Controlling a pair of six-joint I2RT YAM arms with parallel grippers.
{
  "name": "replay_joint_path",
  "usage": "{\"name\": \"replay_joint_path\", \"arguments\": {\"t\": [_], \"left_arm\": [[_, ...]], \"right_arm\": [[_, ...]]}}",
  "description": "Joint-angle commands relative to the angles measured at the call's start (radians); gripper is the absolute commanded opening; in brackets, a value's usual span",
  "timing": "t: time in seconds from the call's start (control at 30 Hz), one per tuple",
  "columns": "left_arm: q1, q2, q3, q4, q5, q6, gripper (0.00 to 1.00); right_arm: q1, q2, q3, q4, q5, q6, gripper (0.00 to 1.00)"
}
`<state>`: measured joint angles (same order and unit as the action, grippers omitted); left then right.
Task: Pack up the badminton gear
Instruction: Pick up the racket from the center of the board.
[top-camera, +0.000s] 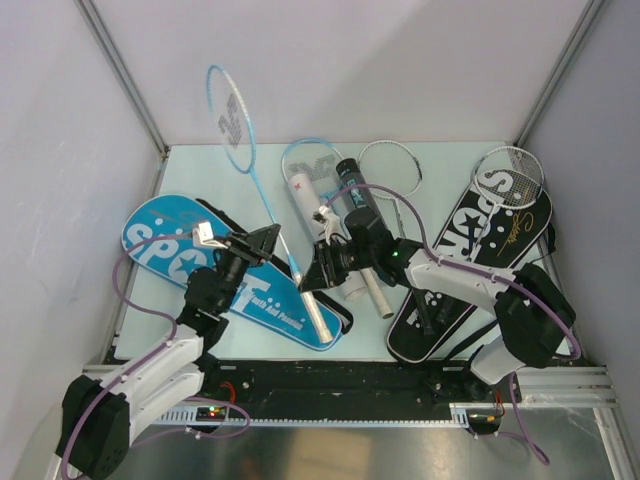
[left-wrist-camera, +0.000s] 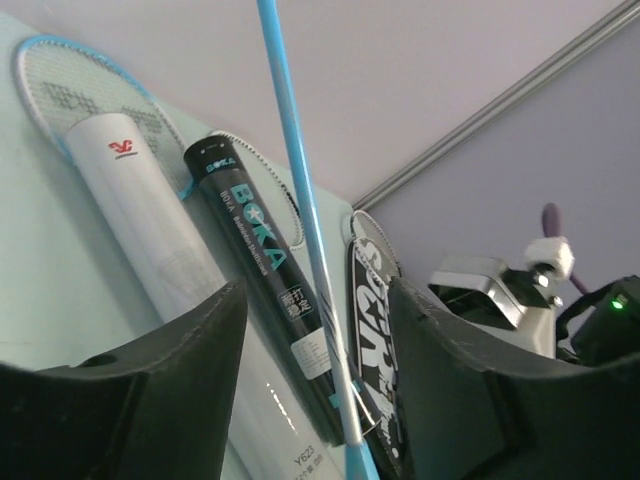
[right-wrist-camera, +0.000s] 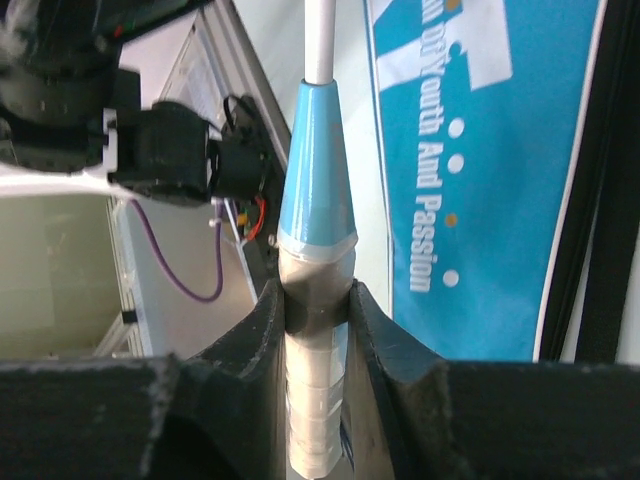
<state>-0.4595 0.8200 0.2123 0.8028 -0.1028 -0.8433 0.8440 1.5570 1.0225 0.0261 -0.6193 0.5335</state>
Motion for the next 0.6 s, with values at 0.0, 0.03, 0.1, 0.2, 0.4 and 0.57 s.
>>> {"name": "replay_joint_path", "arguments": {"t": [0.0,0.03,0.1,0.2,0.4,0.57], "left_arm": [[0.018,-0.003,0.062,-0.080,-0.027,0.052,0.66],[0.021,0.012,0.076,-0.095,-0.022,0.055,0.68],[0.023,0.043,0.095,-0.108,-0.007,0.053,0.69],[0.026,0.074,0.111,-0.112,-0.001,0.032,0.66],[0.028,0.092,0.137,-0.145,-0.008,-0.066,0.07],[0.028,0.097,0.168,-0.245,-0.051,-0.199,0.00]], "right_arm": [[0.007,-0.092,-0.023,0.001,-0.100,-0.106,0.00],[0.007,-0.097,-0.030,-0.003,-0.108,-0.111,0.00],[0.008,-0.107,-0.044,0.001,-0.124,-0.112,0.00],[0.010,-0.120,-0.071,0.028,-0.152,-0.099,0.00],[0.013,-0.127,-0.085,-0.059,0.002,-0.104,0.13],[0.083,-0.125,-0.085,-0.047,0.294,-0.068,0.44]]}}
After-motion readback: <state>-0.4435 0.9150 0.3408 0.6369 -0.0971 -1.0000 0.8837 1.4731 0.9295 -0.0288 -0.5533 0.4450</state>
